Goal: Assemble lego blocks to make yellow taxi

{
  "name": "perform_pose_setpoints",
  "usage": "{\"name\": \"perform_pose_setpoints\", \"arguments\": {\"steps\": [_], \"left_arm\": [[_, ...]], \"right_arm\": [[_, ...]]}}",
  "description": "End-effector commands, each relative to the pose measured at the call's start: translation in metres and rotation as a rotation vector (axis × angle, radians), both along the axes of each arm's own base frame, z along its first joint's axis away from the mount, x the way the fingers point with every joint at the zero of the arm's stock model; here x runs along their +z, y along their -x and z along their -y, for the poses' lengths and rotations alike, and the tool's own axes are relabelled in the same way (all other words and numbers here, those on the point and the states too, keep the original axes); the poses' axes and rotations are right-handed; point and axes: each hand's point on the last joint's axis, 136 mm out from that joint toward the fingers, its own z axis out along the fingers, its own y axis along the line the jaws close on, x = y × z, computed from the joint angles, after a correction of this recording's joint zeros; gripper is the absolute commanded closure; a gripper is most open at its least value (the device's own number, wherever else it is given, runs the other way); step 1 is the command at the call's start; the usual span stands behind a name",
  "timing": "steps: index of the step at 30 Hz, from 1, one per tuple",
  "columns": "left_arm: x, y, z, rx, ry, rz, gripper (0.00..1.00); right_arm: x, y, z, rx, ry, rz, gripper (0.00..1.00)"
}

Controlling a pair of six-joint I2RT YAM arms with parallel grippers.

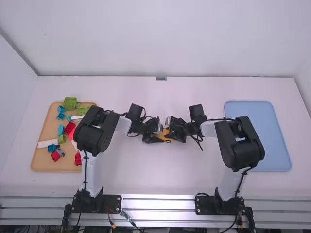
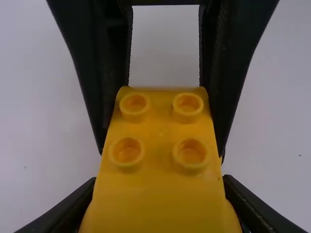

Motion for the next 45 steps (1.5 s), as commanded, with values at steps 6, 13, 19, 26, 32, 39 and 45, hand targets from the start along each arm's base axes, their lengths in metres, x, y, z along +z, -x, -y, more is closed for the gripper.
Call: {"name": "perform_pose_setpoints", "arguments": {"steps": [6,13,19,26,32,39,45], "left_arm": [[-0.013,-0.008,-0.011,0.046,-0.052,-0.004,0.99],[-0.013,-0.008,-0.011,0.047,-0.053,-0.005,0.99],[-0.013,-0.008,-0.012,0.047,-0.054,-0.008,0.99],[-0.014,-0.007,-0.012,0.046,-0.056,-0.014,0.91],[-0.015,-0.005,-0.012,0.048,-0.061,-0.023,0.62],[-0.013,-0.005,-0.013,0.048,-0.063,-0.026,0.01],[0.031,-0.008,-0.020,0.070,-0.084,-0.012,0.01]], "right_arm": [[-0.027,0.012,0.012,-0.041,0.067,-0.095,0.56],[-0.020,0.007,0.007,-0.028,0.043,-0.088,0.45],[0.005,0.002,-0.008,0.042,-0.071,-0.042,0.42],[0.039,-0.020,-0.014,0.071,-0.191,0.011,0.01],[0.055,-0.047,-0.001,0.006,-0.212,0.019,0.01],[0.039,-0.044,0.037,-0.070,-0.138,-0.056,0.01],[0.024,-0.018,0.031,-0.016,-0.118,-0.088,0.01]]}}
